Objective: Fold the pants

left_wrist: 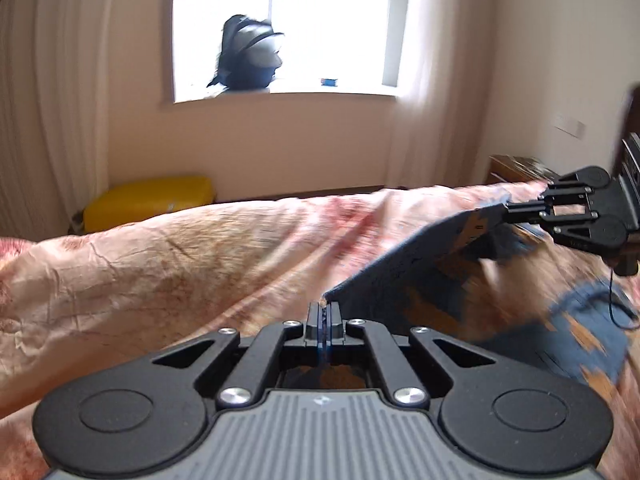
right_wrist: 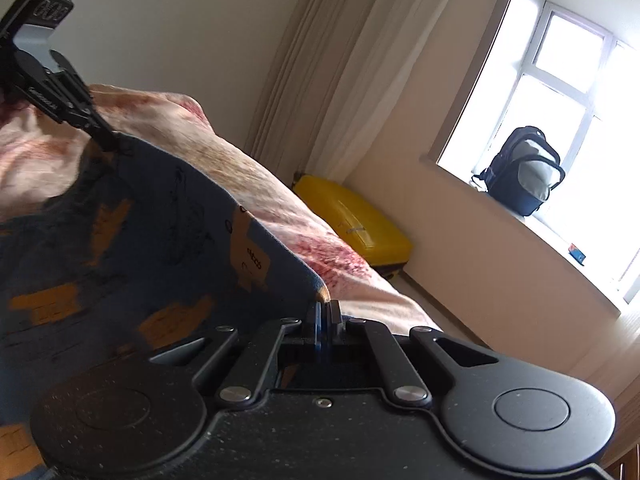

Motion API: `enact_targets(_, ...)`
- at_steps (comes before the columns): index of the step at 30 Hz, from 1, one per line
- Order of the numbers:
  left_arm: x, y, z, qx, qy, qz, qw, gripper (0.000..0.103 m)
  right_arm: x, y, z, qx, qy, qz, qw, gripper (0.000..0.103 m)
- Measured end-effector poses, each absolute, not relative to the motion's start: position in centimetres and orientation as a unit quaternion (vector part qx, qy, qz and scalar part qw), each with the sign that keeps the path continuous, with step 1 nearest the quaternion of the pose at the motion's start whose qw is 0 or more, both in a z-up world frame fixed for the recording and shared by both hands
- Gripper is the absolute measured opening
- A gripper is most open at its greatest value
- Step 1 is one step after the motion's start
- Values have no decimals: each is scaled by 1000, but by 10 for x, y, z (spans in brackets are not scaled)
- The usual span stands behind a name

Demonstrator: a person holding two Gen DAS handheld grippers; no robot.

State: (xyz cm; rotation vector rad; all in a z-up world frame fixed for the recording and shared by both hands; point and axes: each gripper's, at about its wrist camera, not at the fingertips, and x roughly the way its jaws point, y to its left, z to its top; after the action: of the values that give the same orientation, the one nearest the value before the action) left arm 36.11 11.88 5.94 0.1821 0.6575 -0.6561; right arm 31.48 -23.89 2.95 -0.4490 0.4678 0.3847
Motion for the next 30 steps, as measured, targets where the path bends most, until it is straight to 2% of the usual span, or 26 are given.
enact_targets(7, 274, 113, 41, 143, 302, -365, 869, 1, 191, -235, 28, -220, 263, 179, 922, 1)
enact_targets(12, 234, 113, 4, 179, 323, -364, 855, 1, 134, -212, -2, -226, 315, 168, 907, 1)
enact_targets(17, 208, 123, -24, 199, 329, -348, 855, 1, 115, -194, -29, -215, 340, 163, 901, 1)
enact_targets(24, 189, 131, -14, 195, 311, -353, 860, 1, 90, -193, -27, -232, 336, 162, 898, 0)
enact_targets(30, 183, 126, -30, 220, 329, -345, 851, 1, 85, -191, -46, -236, 364, 169, 885, 0)
